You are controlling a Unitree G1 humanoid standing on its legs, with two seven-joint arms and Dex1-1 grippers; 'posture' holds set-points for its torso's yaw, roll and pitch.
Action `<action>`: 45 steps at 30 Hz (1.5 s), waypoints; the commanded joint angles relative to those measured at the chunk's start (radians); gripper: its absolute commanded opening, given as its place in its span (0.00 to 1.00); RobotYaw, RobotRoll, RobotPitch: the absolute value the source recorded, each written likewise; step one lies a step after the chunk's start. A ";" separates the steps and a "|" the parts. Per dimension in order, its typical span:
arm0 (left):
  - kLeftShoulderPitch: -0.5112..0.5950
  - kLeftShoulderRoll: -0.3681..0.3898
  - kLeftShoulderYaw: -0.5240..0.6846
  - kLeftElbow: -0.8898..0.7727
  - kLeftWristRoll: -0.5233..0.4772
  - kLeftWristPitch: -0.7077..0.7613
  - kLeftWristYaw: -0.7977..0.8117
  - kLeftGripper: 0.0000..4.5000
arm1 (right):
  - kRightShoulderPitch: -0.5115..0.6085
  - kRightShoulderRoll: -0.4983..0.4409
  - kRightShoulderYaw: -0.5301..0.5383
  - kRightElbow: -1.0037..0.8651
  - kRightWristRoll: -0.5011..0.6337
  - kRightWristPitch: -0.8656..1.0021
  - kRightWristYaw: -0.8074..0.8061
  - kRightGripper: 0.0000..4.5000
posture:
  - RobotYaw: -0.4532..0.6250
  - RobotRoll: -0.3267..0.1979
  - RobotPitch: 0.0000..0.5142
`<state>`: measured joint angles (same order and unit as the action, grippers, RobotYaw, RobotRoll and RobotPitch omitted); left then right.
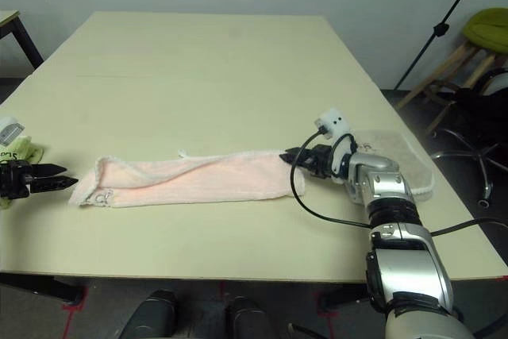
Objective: Fold the towel and set it aside.
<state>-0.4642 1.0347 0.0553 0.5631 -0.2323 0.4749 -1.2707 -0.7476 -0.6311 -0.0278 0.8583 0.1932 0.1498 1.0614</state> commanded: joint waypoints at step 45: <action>0.221 -0.303 -0.117 -0.761 -0.271 0.230 0.331 0.01 | 0.364 0.014 0.026 -0.843 0.288 0.439 0.004 0.00 | 0.57 0.62 0.20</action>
<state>-0.2356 0.7366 -0.0344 -0.2397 -0.5460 0.7434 -0.9446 -0.3819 -0.6116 -0.0285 -0.0031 0.5096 0.6109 1.0618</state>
